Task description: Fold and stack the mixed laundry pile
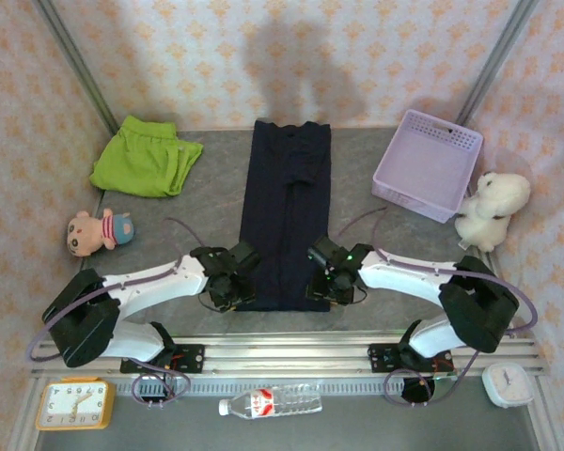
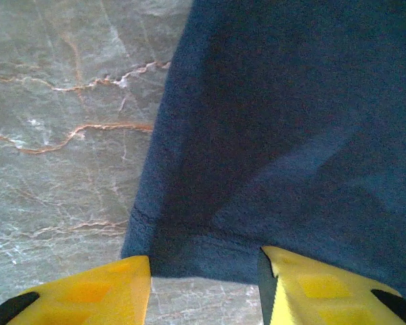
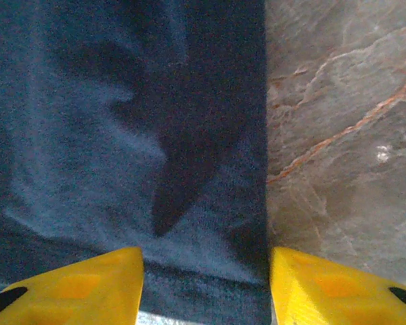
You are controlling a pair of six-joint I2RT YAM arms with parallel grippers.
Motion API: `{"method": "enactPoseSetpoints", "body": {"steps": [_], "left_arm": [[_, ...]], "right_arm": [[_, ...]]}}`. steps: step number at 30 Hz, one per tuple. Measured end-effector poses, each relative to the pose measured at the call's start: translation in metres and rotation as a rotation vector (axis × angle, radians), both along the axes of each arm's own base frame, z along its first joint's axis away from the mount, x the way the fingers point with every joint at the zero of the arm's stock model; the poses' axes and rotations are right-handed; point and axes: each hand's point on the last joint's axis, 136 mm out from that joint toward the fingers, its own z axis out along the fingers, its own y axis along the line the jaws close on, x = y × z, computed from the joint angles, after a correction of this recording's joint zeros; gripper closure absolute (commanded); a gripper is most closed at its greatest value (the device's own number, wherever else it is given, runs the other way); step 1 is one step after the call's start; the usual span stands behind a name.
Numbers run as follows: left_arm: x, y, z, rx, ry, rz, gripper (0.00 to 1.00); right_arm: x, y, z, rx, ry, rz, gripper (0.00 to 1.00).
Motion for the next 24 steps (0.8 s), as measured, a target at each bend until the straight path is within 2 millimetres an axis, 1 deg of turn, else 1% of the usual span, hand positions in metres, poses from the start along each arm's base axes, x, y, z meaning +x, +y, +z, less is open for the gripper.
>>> {"method": "enactPoseSetpoints", "body": {"steps": [2, 3, 7, 8, 10, 12, 14, 16, 18, 20, 21, 22, 24], "left_arm": [[-0.002, 0.002, -0.006, 0.023, 0.016, -0.001, 0.55], [-0.002, 0.004, -0.008, 0.037, 0.018, -0.002, 0.55], [-0.001, 0.010, -0.012, 0.068, 0.006, 0.005, 0.51], [-0.001, 0.012, -0.013, 0.076, 0.005, 0.009, 0.50], [-0.002, 0.015, -0.015, 0.088, 0.003, 0.018, 0.50], [-0.001, 0.015, -0.017, 0.101, 0.002, 0.021, 0.51], [0.000, 0.013, -0.019, 0.109, 0.001, 0.016, 0.56], [0.001, 0.011, -0.019, 0.118, 0.001, 0.010, 0.70], [0.005, 0.006, -0.019, 0.114, -0.001, 0.003, 0.79], [0.009, 0.000, -0.019, 0.115, 0.000, -0.004, 0.92], [0.010, -0.003, -0.018, 0.123, 0.007, -0.011, 0.96], [0.013, -0.006, -0.016, 0.125, 0.006, -0.020, 1.00], [0.018, -0.012, -0.015, 0.127, 0.003, -0.039, 1.00]], "right_arm": [[0.000, -0.001, -0.005, -0.008, 0.006, -0.002, 0.52], [0.000, -0.001, -0.005, -0.012, 0.006, -0.003, 0.57], [-0.001, -0.005, -0.008, -0.034, 0.012, -0.012, 0.66], [-0.002, -0.006, -0.008, -0.039, 0.013, -0.011, 0.70], [-0.003, -0.009, -0.010, -0.054, 0.017, -0.011, 0.73], [-0.003, -0.010, -0.010, -0.062, 0.018, -0.013, 0.79], [-0.003, -0.012, -0.010, -0.071, 0.018, -0.010, 0.81], [-0.003, -0.013, -0.010, -0.076, 0.017, -0.007, 0.88], [-0.002, -0.013, -0.009, -0.076, 0.015, -0.002, 0.90], [-0.001, -0.010, -0.009, -0.078, 0.014, 0.014, 0.97], [-0.001, -0.009, -0.008, -0.077, 0.014, 0.018, 1.00], [0.000, -0.007, -0.007, -0.071, 0.012, 0.022, 1.00], [0.003, -0.002, -0.007, -0.063, 0.008, 0.033, 1.00]]}}
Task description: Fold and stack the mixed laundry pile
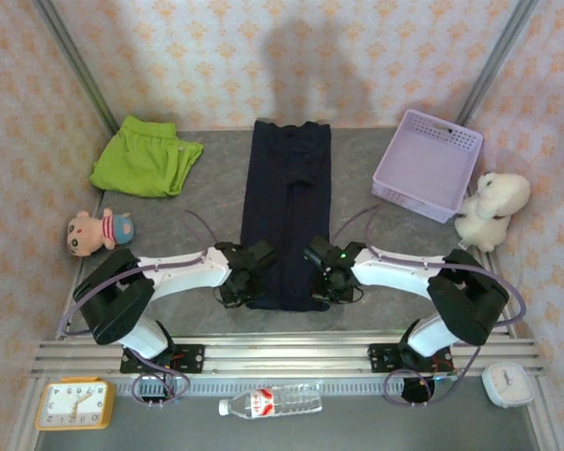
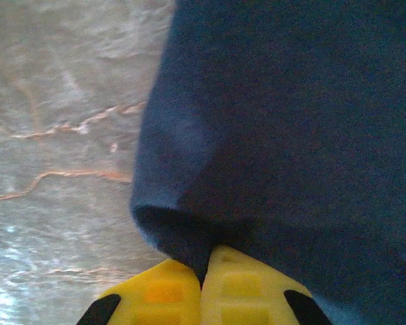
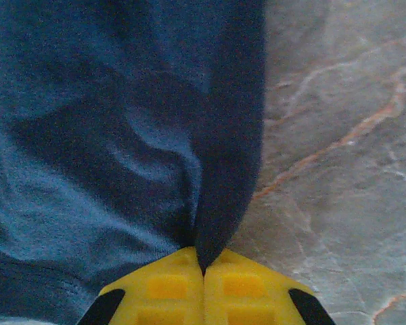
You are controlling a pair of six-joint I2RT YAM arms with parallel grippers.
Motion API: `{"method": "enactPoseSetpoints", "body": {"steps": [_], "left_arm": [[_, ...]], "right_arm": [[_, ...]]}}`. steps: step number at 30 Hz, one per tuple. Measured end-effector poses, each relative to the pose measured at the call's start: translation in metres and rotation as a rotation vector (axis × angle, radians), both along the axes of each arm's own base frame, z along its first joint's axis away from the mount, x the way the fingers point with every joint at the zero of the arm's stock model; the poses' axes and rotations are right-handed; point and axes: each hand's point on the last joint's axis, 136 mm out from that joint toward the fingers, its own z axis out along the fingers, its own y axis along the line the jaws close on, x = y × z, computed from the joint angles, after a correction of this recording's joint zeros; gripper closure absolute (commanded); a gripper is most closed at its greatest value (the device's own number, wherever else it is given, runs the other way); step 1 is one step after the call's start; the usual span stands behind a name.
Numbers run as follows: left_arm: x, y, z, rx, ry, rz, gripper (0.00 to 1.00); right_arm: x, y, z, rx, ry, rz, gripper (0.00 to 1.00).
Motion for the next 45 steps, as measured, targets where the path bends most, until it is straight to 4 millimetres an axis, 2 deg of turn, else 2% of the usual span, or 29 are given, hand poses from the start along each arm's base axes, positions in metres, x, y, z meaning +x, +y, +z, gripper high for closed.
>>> {"method": "enactPoseSetpoints", "body": {"steps": [6, 8, 11, 14, 18, 21, 25, 33, 34, 35, 36, 37, 41, 42, 45], "left_arm": [[0.014, -0.007, 0.011, 0.020, -0.030, -0.038, 1.00], [0.021, -0.009, 0.023, 0.018, -0.057, -0.048, 1.00], [0.036, -0.015, 0.048, -0.011, -0.110, -0.051, 1.00], [0.064, -0.020, 0.076, -0.051, -0.178, -0.028, 1.00], [0.107, -0.010, 0.109, -0.077, -0.262, 0.017, 1.00], [0.136, -0.003, 0.123, -0.082, -0.299, 0.045, 1.00], [0.177, 0.005, 0.124, -0.070, -0.309, 0.067, 1.00], [0.262, 0.007, 0.108, -0.082, -0.299, 0.079, 1.00], [0.272, 0.008, 0.105, -0.085, -0.301, 0.083, 0.98], [0.284, 0.009, 0.101, -0.089, -0.296, 0.085, 0.86], [0.296, 0.010, 0.098, -0.095, -0.299, 0.086, 0.57], [0.308, 0.011, 0.095, -0.098, -0.299, 0.087, 0.45], [0.345, 0.014, 0.087, -0.125, -0.296, 0.088, 0.34], [0.349, 0.016, 0.085, -0.130, -0.295, 0.083, 0.25], [0.343, 0.019, 0.087, -0.139, -0.270, 0.072, 0.25]], "right_arm": [[0.010, 0.010, 0.014, 0.021, -0.015, 0.019, 1.00], [0.017, 0.013, 0.024, 0.043, -0.027, 0.009, 1.00], [0.040, 0.015, 0.049, 0.090, -0.066, -0.040, 1.00], [0.067, 0.017, 0.074, 0.141, -0.117, -0.086, 1.00], [0.103, 0.011, 0.100, 0.187, -0.170, -0.156, 1.00], [0.129, 0.007, 0.107, 0.206, -0.182, -0.209, 1.00], [0.165, 0.003, 0.103, 0.206, -0.179, -0.270, 1.00], [0.250, -0.001, 0.089, 0.214, -0.182, -0.369, 1.00], [0.264, -0.003, 0.088, 0.220, -0.189, -0.383, 0.93], [0.276, -0.005, 0.086, 0.223, -0.195, -0.398, 0.74], [0.289, -0.008, 0.084, 0.226, -0.203, -0.415, 0.51], [0.301, -0.012, 0.082, 0.230, -0.209, -0.432, 0.42], [0.346, -0.024, 0.083, 0.266, -0.266, -0.475, 0.44], [0.352, -0.027, 0.085, 0.272, -0.276, -0.480, 0.43], [0.362, -0.033, 0.100, 0.284, -0.323, -0.482, 0.44]]}}
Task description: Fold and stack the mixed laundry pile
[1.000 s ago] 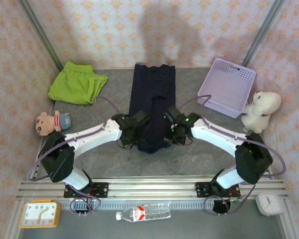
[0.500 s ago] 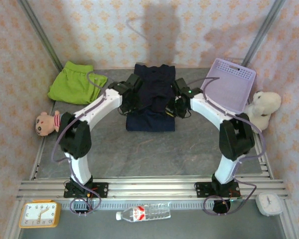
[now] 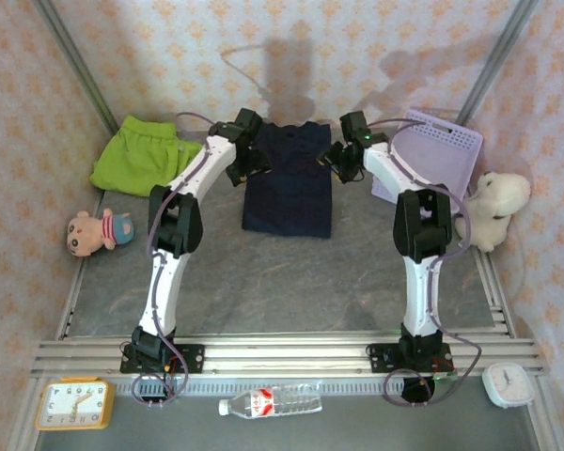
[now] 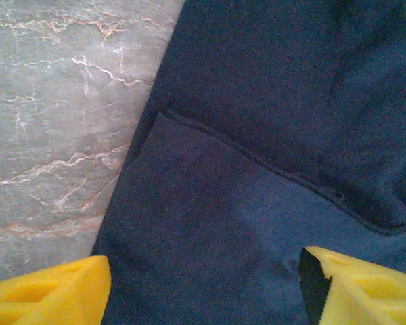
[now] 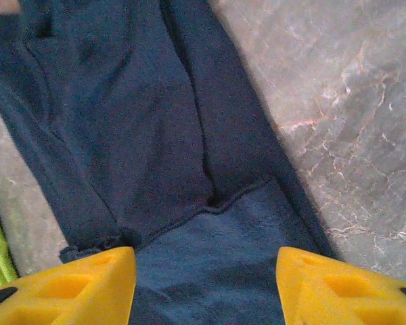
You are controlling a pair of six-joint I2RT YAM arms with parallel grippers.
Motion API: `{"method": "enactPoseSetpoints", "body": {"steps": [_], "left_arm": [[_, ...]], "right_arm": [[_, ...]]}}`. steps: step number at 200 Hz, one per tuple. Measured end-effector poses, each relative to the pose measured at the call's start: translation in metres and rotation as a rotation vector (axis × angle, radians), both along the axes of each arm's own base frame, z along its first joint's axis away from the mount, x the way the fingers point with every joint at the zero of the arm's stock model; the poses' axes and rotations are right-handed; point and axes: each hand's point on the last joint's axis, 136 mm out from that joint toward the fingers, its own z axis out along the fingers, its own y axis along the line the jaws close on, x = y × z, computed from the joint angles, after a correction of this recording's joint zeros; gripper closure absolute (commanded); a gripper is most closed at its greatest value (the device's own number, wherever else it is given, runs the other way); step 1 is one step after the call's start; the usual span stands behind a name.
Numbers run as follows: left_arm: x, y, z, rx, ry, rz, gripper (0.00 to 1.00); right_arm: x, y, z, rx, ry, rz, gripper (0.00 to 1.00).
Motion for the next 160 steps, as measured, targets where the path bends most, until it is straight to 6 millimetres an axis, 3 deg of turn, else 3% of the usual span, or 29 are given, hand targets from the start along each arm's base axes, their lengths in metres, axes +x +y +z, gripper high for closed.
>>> {"method": "enactPoseSetpoints", "body": {"steps": [21, 53, 77, 92, 127, 160], "left_arm": [[-0.016, -0.001, 0.008, -0.012, 0.010, -0.019, 0.26], [-0.058, -0.001, 0.025, -0.046, 0.027, -0.035, 0.33], [-0.092, -0.006, 0.026, -0.087, 0.013, -0.034, 0.34], [-0.100, -0.015, 0.020, -0.100, 0.015, -0.045, 0.34], [-0.095, -0.037, -0.009, -0.115, 0.022, -0.071, 0.35], [-0.092, -0.037, -0.035, -0.093, 0.042, -0.065, 0.37]], "right_arm": [[-0.013, 0.008, 0.011, -0.011, -0.021, 0.041, 0.48], [-0.062, 0.032, 0.010, -0.021, 0.013, 0.128, 0.58], [-0.103, 0.047, -0.016, -0.021, 0.088, 0.186, 0.65], [-0.119, 0.053, -0.034, -0.022, 0.141, 0.206, 0.70], [-0.121, 0.048, -0.057, -0.038, 0.193, 0.192, 0.73], [-0.120, 0.040, -0.077, -0.052, 0.226, 0.170, 0.73]]}}
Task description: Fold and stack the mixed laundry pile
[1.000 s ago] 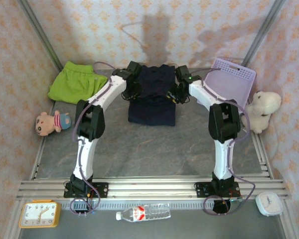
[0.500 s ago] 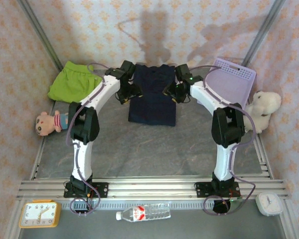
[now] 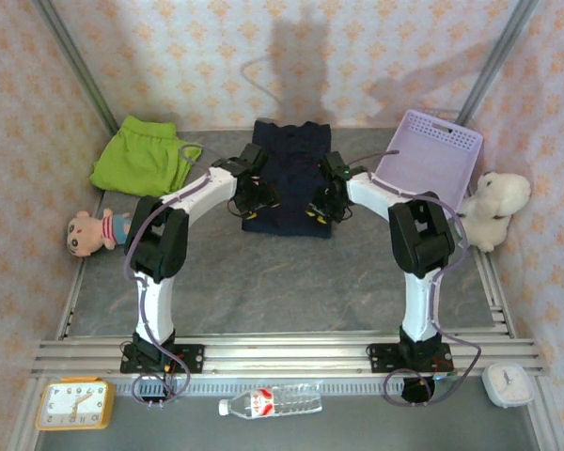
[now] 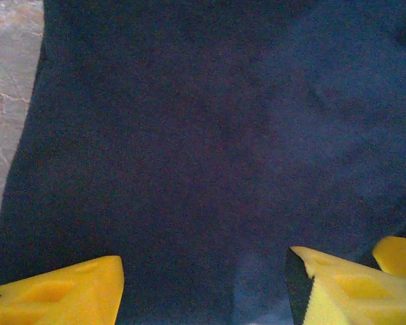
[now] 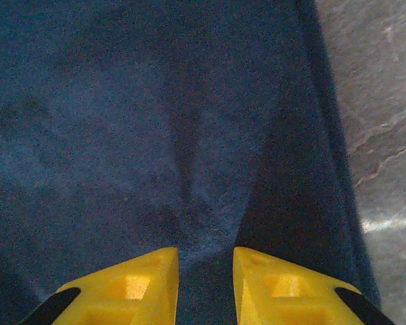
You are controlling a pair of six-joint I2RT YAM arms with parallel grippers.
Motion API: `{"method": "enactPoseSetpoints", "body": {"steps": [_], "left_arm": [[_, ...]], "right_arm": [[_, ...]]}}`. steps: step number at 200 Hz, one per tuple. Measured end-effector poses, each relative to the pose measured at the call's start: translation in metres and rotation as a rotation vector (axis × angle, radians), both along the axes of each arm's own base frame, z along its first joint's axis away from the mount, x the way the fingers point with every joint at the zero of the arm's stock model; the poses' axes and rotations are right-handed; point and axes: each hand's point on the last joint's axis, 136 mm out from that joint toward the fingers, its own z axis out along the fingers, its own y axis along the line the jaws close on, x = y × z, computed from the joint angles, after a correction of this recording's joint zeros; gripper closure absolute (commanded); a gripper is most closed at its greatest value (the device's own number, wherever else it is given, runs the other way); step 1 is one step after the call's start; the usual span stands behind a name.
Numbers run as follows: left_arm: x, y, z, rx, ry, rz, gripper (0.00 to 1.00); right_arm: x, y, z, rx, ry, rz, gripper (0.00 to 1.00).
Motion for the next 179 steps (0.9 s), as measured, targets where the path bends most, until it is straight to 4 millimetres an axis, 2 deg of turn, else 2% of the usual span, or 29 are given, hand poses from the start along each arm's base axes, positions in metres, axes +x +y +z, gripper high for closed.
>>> {"method": "enactPoseSetpoints", "body": {"steps": [22, 42, 62, 75, 104, 126, 140, 156, 169, 179], "left_arm": [[-0.010, 0.010, -0.018, 0.044, 0.035, 0.011, 0.37], [-0.026, 0.022, -0.040, 0.095, 0.074, 0.020, 0.36], [-0.033, 0.026, -0.035, 0.090, 0.040, 0.022, 0.36], [-0.044, 0.031, -0.039, 0.106, 0.054, 0.021, 0.36], [-0.055, 0.027, -0.039, 0.129, 0.042, -0.001, 0.37], [-0.078, 0.021, -0.038, 0.152, 0.042, -0.031, 0.37], [-0.108, 0.017, -0.040, 0.168, 0.063, -0.063, 0.37], [-0.133, 0.014, -0.039, 0.166, 0.072, -0.071, 0.37], [-0.157, 0.014, -0.037, 0.165, 0.084, -0.072, 0.36], [-0.173, 0.014, -0.032, 0.158, 0.085, -0.073, 0.34]], "right_arm": [[-0.004, -0.006, -0.011, -0.004, 0.018, -0.017, 0.73], [-0.004, -0.006, -0.013, 0.009, 0.013, -0.023, 0.73], [-0.005, -0.005, -0.013, 0.025, -0.004, -0.025, 0.73], [-0.009, -0.005, -0.013, 0.038, -0.008, -0.027, 0.73], [-0.023, -0.004, -0.013, 0.054, -0.016, -0.014, 0.73], [-0.051, -0.004, -0.014, 0.046, -0.002, 0.013, 0.72], [-0.074, -0.004, -0.015, 0.040, 0.013, 0.037, 0.72], [-0.094, -0.004, -0.015, 0.041, 0.018, 0.054, 0.70], [-0.112, -0.006, -0.015, 0.041, 0.032, 0.066, 0.67], [-0.123, -0.009, -0.013, 0.038, 0.037, 0.073, 0.60]]}}
